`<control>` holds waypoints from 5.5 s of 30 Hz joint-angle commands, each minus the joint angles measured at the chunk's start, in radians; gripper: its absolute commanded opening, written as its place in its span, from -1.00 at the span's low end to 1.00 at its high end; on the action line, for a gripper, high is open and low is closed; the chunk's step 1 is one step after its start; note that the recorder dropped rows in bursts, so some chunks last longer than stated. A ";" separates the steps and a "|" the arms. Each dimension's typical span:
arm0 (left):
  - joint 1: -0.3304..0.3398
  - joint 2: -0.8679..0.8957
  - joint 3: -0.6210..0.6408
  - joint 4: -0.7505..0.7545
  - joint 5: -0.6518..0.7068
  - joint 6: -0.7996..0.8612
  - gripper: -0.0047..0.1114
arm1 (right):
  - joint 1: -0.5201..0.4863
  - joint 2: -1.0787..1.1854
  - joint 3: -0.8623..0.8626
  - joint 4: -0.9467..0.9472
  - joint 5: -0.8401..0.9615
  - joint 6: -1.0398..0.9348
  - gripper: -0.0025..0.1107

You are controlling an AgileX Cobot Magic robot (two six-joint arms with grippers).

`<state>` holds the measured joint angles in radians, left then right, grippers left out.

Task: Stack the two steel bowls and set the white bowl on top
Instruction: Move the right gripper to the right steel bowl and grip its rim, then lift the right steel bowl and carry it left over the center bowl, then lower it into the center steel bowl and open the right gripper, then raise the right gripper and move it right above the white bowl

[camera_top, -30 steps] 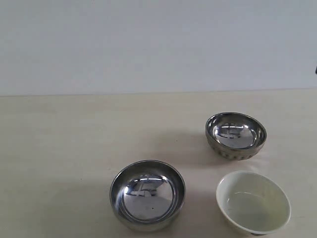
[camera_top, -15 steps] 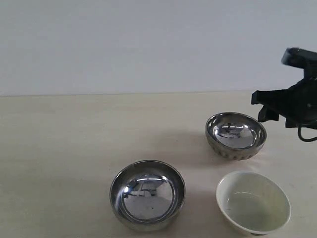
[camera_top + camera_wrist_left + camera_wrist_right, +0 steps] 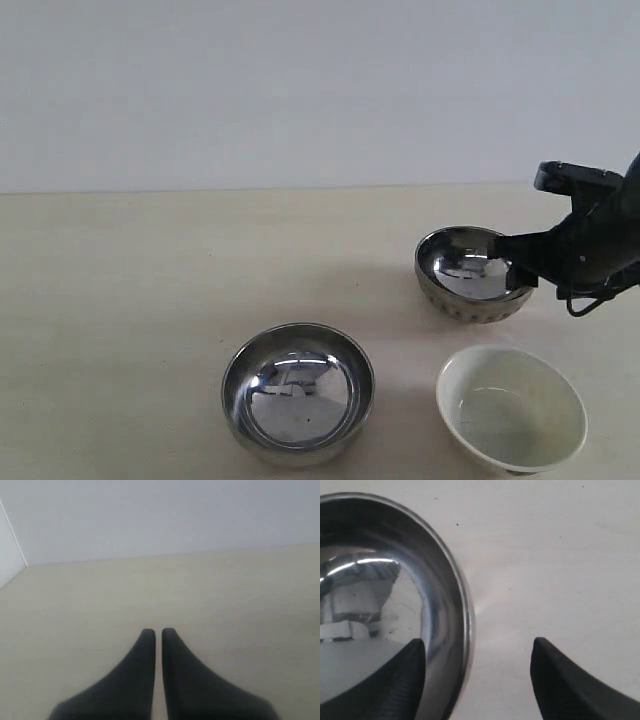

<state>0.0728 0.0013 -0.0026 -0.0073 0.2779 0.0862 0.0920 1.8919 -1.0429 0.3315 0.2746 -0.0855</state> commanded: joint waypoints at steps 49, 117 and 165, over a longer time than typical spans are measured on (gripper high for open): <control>0.004 -0.001 0.003 -0.010 0.000 0.000 -0.85 | 0.376 -0.255 -0.039 0.024 0.172 -0.054 -0.96; 0.004 -0.001 0.003 -0.010 0.000 0.000 -0.85 | 0.545 -0.100 -0.035 0.033 0.090 -0.045 -0.27; 0.004 -0.001 0.003 -0.010 0.000 0.000 -0.85 | 0.545 -0.234 -0.075 0.021 0.179 -0.132 -0.96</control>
<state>0.0728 0.0013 -0.0026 -0.0073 0.2779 0.0862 0.6380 1.7130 -1.1152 0.3611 0.4592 -0.2201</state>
